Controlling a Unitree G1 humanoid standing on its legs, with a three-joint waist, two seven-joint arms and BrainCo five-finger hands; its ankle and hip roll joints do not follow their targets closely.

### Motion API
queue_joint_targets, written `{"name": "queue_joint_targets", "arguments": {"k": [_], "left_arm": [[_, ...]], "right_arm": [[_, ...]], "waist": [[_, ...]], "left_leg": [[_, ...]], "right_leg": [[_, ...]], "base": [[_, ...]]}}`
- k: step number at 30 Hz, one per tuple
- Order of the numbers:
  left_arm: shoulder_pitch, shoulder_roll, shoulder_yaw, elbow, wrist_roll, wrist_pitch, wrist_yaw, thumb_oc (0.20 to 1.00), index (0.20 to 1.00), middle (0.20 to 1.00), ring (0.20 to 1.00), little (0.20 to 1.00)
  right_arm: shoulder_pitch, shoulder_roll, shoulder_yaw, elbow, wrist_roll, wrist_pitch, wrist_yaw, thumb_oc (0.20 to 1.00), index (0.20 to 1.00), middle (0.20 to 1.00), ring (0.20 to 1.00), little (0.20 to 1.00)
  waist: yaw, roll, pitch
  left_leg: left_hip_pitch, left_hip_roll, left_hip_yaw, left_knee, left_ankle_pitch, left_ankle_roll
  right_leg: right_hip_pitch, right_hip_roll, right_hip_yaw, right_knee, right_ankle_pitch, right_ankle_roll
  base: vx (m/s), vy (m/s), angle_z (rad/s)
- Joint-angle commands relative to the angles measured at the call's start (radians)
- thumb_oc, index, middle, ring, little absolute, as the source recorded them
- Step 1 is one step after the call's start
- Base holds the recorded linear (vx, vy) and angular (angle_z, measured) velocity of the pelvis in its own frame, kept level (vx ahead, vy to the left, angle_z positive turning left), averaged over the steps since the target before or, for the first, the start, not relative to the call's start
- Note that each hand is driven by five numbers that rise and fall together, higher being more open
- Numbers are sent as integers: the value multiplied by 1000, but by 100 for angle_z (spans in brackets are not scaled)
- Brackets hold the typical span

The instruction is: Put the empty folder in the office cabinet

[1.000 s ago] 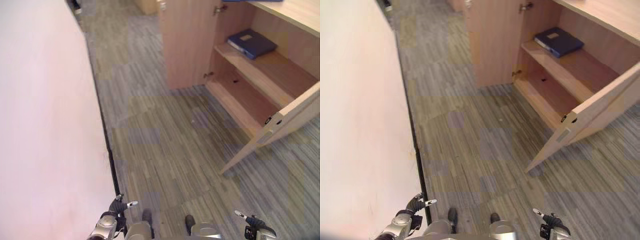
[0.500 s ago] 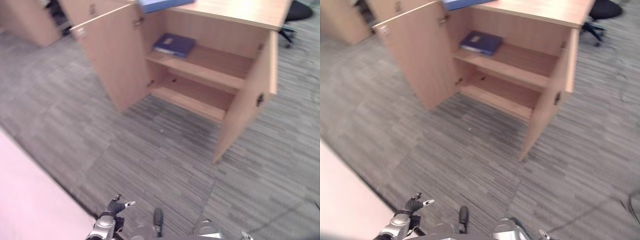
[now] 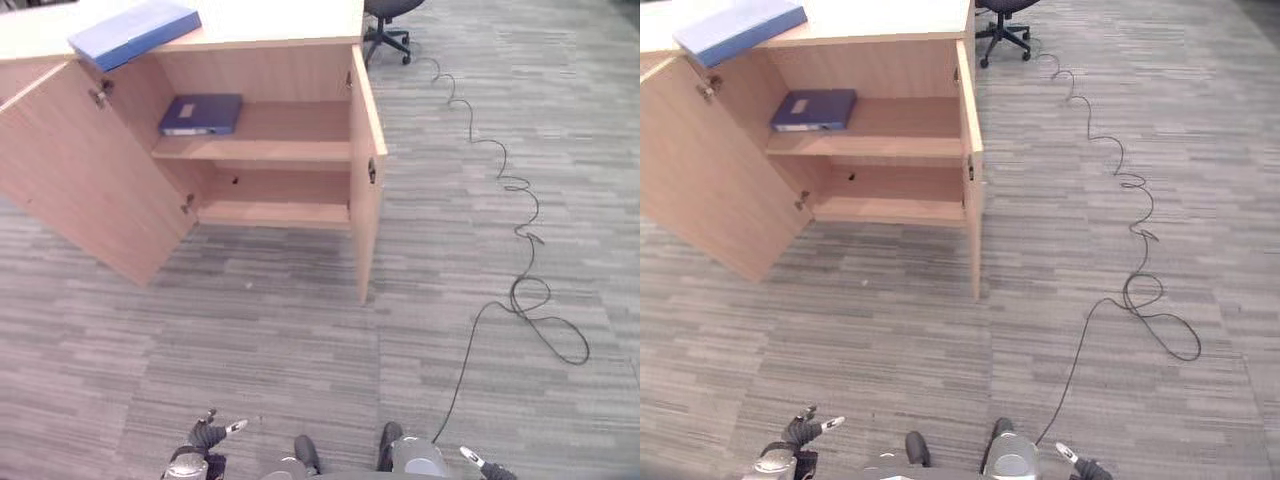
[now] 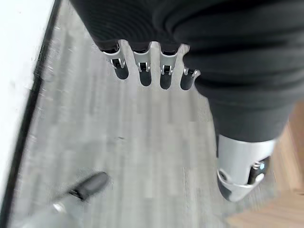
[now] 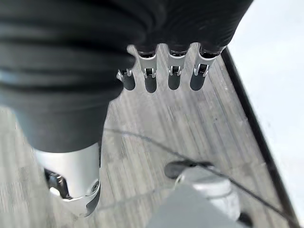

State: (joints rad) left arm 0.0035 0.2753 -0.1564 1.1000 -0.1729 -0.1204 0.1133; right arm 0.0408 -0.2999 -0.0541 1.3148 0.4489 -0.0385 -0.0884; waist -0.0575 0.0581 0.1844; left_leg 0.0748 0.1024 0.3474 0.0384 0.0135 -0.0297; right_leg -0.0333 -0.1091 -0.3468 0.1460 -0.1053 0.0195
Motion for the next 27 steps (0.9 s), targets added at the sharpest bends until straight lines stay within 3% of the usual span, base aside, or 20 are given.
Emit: {"name": "queue_joint_targets", "arguments": {"k": [1,2,4,6,7,8,9,10,13,17,20,23,24,27], "left_arm": [[-43,-2,15,-5,-34,-25,2,1000,1000,1000,1000,1000],[-47,-8,16,-6,-46,-28,9,1000,1000,1000,1000,1000],[-43,-15,10,0,-47,-28,11,1000,1000,1000,1000,1000],[-35,-16,12,5,-46,-30,12,1000,1000,1000,1000,1000],[-34,-16,12,5,-46,-30,12,1000,1000,1000,1000,1000],[-35,-14,13,11,-43,-32,13,1000,1000,1000,1000,1000],[-34,-14,12,11,-43,-32,13,1000,1000,1000,1000,1000],[-34,-9,13,14,-39,-31,13,1000,1000,1000,1000,1000],[-41,4,17,18,-45,-35,21,1000,1000,1000,1000,1000],[-53,9,14,20,-50,-40,29,1000,1000,1000,1000,1000],[-57,2,11,30,-44,-44,24,1000,1000,1000,1000,1000],[-63,11,-9,31,-16,-45,21,1000,1000,1000,1000,1000],[-72,17,-18,29,-13,-49,20,1000,1000,1000,1000,1000],[-81,41,-34,7,6,-52,24,1000,1000,1000,1000,1000]], "right_arm": [[-23,-39,10,17,-14,-14,-10,1000,1000,1000,1000,1000],[-32,-47,13,15,-13,-15,-13,1000,1000,1000,1000,1000],[-32,-53,14,13,-16,-10,-15,1000,1000,1000,1000,1000],[-19,-59,13,15,-22,-8,-11,1000,1000,1000,1000,1000],[-19,-59,13,14,-22,-8,-11,1000,1000,1000,1000,1000],[-11,-65,11,10,-28,-9,-10,1000,1000,1000,1000,1000],[-10,-65,11,9,-28,-8,-10,1000,1000,1000,1000,1000],[-1,-70,5,3,-29,-7,-7,1000,1000,1000,1000,1000],[2,-83,-1,-12,-27,-7,-4,1000,1000,1000,1000,1000],[-10,-87,5,-18,-38,-7,-3,1000,1000,1000,1000,1000],[-17,-84,-5,-17,-45,-6,4,1000,1000,1000,1000,1000],[-12,-69,-17,-14,-46,-4,13,1000,1000,1000,1000,1000],[-11,-61,-22,-19,-40,-8,15,1000,1000,1000,1000,1000],[-23,-41,-6,-24,-42,-5,14,1000,1000,1000,1000,1000]], "waist": [[-9,-20,49],[-2,-18,54],[6,-23,55],[12,-29,45],[13,-29,47],[12,-31,34],[13,-32,35],[13,-30,25],[30,-18,16],[55,-24,10],[62,-20,-11],[67,-40,-20],[69,-63,-22],[77,-91,-18]], "left_leg": [[-107,23,-61,272,-80,-79],[-139,17,-99,315,-50,-96],[-167,5,-174,329,-38,-107],[-164,46,-218,267,-54,-107],[-160,45,-217,265,-55,-107],[-143,90,-242,183,-47,-110],[-136,89,-240,175,-45,-111],[-134,141,-283,91,0,-120],[-185,239,-420,-21,114,-159],[-238,283,-484,-71,149,-185],[-231,298,-464,-80,153,-207],[-235,268,-446,-17,108,-209],[-254,235,-422,43,77,-210],[-247,185,-369,84,11,-186]], "right_leg": [[64,-10,107,-39,-26,51],[65,-4,120,-47,-24,44],[75,-10,150,-56,-25,45],[86,-32,176,-64,-24,66],[89,-33,176,-64,-25,67],[91,-51,187,-68,-25,84],[94,-52,188,-68,-27,84],[103,-61,211,-63,-39,95],[127,-83,287,-30,-89,122],[154,-123,352,-2,-129,154],[178,-169,368,-3,-121,194],[185,-240,383,-2,-37,230],[184,-279,379,-17,58,241],[120,-340,366,-20,285,228]], "base": [[-19,-31,-56],[2,-6,-42],[93,87,-34],[149,147,-59],[185,190,-43],[129,130,-33],[289,286,-31],[241,241,-18],[383,457,-10],[261,400,-28],[217,527,-38],[161,503,-13],[83,429,40],[14,359,20]]}}
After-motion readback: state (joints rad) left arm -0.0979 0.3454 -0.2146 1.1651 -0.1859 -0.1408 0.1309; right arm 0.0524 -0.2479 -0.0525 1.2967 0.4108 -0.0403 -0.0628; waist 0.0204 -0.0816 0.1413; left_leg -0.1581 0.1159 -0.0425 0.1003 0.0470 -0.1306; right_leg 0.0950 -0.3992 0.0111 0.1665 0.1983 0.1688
